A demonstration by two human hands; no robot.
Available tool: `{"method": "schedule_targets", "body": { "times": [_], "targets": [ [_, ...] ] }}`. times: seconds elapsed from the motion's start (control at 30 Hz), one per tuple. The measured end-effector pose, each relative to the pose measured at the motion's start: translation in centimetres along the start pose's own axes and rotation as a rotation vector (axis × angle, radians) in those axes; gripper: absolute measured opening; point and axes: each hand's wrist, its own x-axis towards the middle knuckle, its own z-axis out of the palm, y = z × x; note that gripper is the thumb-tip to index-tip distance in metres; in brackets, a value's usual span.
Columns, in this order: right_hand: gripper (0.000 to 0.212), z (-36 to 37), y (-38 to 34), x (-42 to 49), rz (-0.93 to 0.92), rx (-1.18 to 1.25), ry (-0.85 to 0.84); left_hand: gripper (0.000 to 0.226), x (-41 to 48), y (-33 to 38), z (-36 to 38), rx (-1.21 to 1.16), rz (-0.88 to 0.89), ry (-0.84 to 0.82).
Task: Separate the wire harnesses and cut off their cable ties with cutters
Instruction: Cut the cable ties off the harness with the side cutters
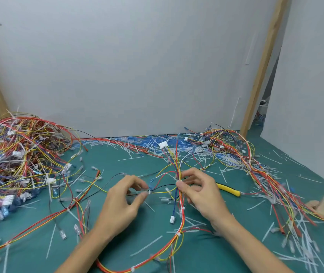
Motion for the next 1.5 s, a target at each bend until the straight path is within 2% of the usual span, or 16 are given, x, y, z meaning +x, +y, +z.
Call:
{"method": "schedule_targets", "body": {
  "times": [0.1,0.17,0.27,0.43,0.47,0.53,0.6,0.67,0.87,1.07,1.17,1.27,1.33,1.37,1.43,1.5],
  "targets": [
    [0.014,0.1,-0.1,-0.2,-0.048,-0.045,0.008,0.012,-0.3,0.4,0.1,0.32,0.21,0.072],
    [0.014,0.3,-0.1,-0.4,-0.066,-0.046,0.001,0.006,-0.3,1.0,0.3,0.33,0.282,0.133],
    [0.015,0.8,-0.2,-0.7,-0.128,-0.098,0.026,0.003,-0.4,2.0,0.7,0.184,0.295,0.174],
    [0.021,2.1,-0.2,-1.8,-0.276,-0.284,0.113,0.013,-0.5,2.6,1.5,0.41,0.389,0.207],
    [0.02,2.3,-0.3,-2.0,-0.31,-0.326,0.121,0.017,-0.6,2.9,1.8,0.34,0.342,0.175],
    [0.02,2.7,-0.4,-2.6,-0.397,-0.434,0.146,0.024,-0.8,3.5,2.1,0.07,0.128,0.103],
    [0.02,2.9,-0.9,-3.0,-0.49,-0.561,0.172,0.018,-0.8,3.3,2.6,-0.125,-0.053,0.075],
    [0.021,2.9,-1.4,-3.3,-0.55,-0.633,0.168,0.012,-0.5,3.0,2.7,-0.226,-0.152,0.07],
    [0.026,3.5,-1.8,-4.1,-0.634,-0.649,0.037,0.024,-0.1,2.4,1.9,-0.555,-0.286,0.053],
    [0.038,3.1,-2.0,-3.8,-0.586,-0.548,-0.114,0.02,0.0,1.3,1.3,-0.653,-0.354,0.052],
    [0.036,2.7,-1.9,-3.4,-0.605,-0.446,-0.034,0.016,0.2,0.9,1.1,-0.66,-0.352,0.048],
    [0.029,2.3,-1.9,-3.0,-0.603,-0.371,0.12,0.028,0.4,0.4,0.7,-0.773,-0.346,0.005],
    [0.024,2.0,-1.8,-2.7,-0.56,-0.323,0.165,0.031,0.5,0.1,0.5,-0.891,-0.368,-0.007],
    [0.02,1.7,-1.7,-2.5,-0.5,-0.291,0.146,0.024,0.6,0.0,0.5,-0.946,-0.379,-0.014],
    [0.012,1.4,-1.7,-2.1,-0.302,-0.187,-0.029,0.008,0.5,-0.1,0.6,-1.036,-0.373,-0.072],
    [0.016,1.7,-1.8,-2.3,-0.149,-0.101,-0.258,0.011,0.3,-0.2,0.8,-1.091,-0.34,-0.171]
  ]
}}
